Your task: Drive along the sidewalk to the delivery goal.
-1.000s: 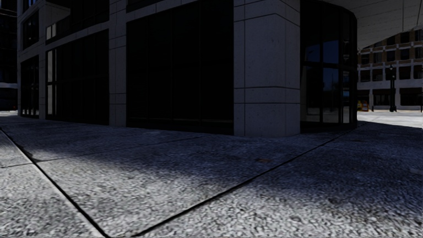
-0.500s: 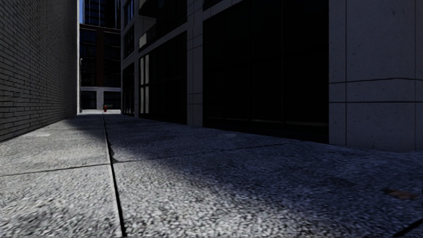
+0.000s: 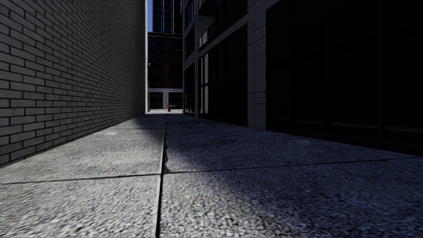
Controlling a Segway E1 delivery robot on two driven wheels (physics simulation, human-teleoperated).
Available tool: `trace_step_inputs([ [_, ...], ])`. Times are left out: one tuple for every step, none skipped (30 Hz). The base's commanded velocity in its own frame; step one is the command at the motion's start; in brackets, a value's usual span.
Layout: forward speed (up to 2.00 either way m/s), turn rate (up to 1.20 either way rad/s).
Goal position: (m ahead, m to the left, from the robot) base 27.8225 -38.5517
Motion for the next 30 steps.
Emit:
trace_step_inputs([
  [1.43, 0.0],
  [1.43, 0.0],
  [1.43, 0.0],
  [1.43, 0.0],
  [1.43, 0.0],
  [1.43, 0.0],
  [1.43, 0.0],
  [1.43, 0.0],
  [1.43, 0.02],
  [1.43, 0.52],
  [1.43, 0.52],
  [1.43, 0.71],
  [1.43, 0.82],
  [1.43, 0.86],
  [1.43, 0.87],
  [1.43, 0.87],
  [1.43, 0.87],
  [1.43, 0.87],
  [1.43, 0.77],
  [1.43, 0.53],
  [1.43, 0.3],
  [1.43, 0.3],
  [1.43, 0.15],
  [1.43, 0.08],
  [1.43, 0.04],
  [1.43, 0.0],
  [1.43, 0.0],
  [1.43, 0.0],
  [1.43, 0.0],
  [1.43, 0.0],
])
